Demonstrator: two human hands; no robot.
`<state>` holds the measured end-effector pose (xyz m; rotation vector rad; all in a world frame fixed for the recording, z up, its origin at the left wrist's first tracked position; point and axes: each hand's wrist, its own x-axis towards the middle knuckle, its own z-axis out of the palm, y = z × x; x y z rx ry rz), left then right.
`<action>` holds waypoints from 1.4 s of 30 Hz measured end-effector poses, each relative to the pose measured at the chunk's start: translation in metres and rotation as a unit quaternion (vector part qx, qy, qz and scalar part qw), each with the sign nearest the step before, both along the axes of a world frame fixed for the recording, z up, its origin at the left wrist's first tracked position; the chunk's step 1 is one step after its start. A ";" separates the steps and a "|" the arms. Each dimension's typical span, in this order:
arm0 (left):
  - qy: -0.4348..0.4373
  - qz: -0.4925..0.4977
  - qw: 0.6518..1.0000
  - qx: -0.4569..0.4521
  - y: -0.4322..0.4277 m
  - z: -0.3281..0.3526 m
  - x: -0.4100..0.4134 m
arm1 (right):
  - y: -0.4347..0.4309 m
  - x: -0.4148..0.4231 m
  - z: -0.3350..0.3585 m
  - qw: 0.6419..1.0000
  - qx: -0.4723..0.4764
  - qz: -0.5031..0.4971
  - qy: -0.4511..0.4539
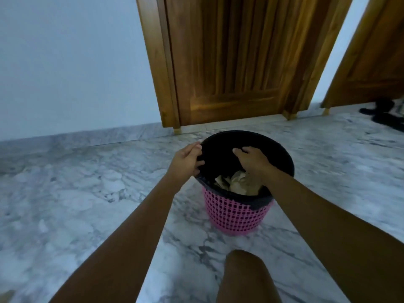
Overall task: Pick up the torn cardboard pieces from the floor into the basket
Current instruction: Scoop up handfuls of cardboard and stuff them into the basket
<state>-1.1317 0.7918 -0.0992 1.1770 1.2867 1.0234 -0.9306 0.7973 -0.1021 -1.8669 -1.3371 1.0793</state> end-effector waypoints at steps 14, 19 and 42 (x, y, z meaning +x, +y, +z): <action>0.178 0.305 0.931 -0.090 -0.271 -0.073 -0.367 | -0.140 -0.410 -0.069 0.823 0.045 0.555 -0.114; 0.230 0.346 0.890 -0.188 -0.403 -0.128 -0.420 | -0.238 -0.483 -0.122 0.742 0.015 0.654 -0.146; 0.386 0.178 0.874 -0.236 -0.590 -0.336 -0.421 | -0.418 -0.611 -0.318 0.479 0.251 0.769 -0.340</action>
